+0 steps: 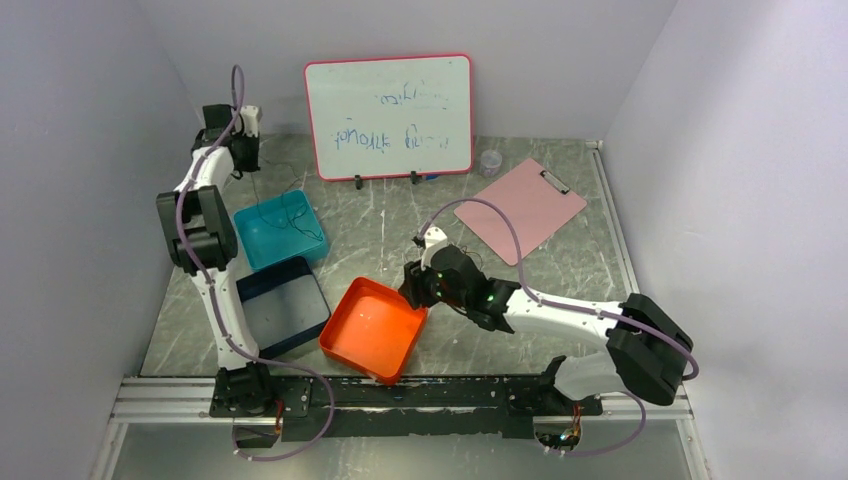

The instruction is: Untangle the cables

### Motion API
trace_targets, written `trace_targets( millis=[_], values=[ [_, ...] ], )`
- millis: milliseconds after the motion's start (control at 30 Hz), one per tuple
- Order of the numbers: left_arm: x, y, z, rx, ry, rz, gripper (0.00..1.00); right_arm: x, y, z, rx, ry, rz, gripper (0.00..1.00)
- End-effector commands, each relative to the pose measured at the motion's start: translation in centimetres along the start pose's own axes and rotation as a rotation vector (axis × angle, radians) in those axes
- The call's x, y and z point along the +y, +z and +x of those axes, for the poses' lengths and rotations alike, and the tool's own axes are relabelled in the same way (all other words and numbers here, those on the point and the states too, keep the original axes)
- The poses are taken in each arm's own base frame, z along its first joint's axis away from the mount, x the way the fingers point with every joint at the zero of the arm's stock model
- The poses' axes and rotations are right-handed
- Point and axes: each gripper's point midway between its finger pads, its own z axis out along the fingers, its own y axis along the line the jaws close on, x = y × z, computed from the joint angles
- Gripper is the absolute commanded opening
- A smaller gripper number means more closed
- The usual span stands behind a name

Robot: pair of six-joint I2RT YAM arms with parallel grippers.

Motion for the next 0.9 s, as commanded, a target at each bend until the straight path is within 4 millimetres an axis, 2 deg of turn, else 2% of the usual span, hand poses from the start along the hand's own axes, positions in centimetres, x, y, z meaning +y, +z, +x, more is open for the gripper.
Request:
trace_targets(
  millis=[0,167,200,333,533,700,867],
  values=[
    [-0.4,-7.9,-7.2,-0.183,0.007,-0.055,0.07,0.7,-0.8,-1.8,-0.065,0.013,-0.034,0.48],
    [-1.0,-13.1,-7.4,-0.211,-0.051,-0.087,0.07,0.7,-1.5,-2.2,-0.076,0.005,-0.034,0.48],
    [-2.4,-13.6,-7.2,-0.200,-0.045,-0.076,0.07,0.7,-1.6,-2.3,-0.078,0.000,-0.033,0.48],
    [-5.1,-15.4,-4.6,-0.125,-0.056,-0.099,0.07,0.7,-2.2,-2.7,-0.088,-0.012,-0.035,0.48],
    [-7.6,-16.1,1.7,-0.017,-0.178,-0.115,0.07,1.4,-2.4,-2.6,-0.090,0.010,-0.070,0.48],
    [-6.3,-15.8,6.2,0.078,-0.270,-0.247,0.07,1.7,-2.6,-2.6,-0.091,0.023,-0.092,0.48],
    [-5.0,-16.4,8.4,0.144,-0.332,-0.365,0.07,1.7,-2.8,-2.5,-0.087,0.019,-0.090,0.48]
  ],
)
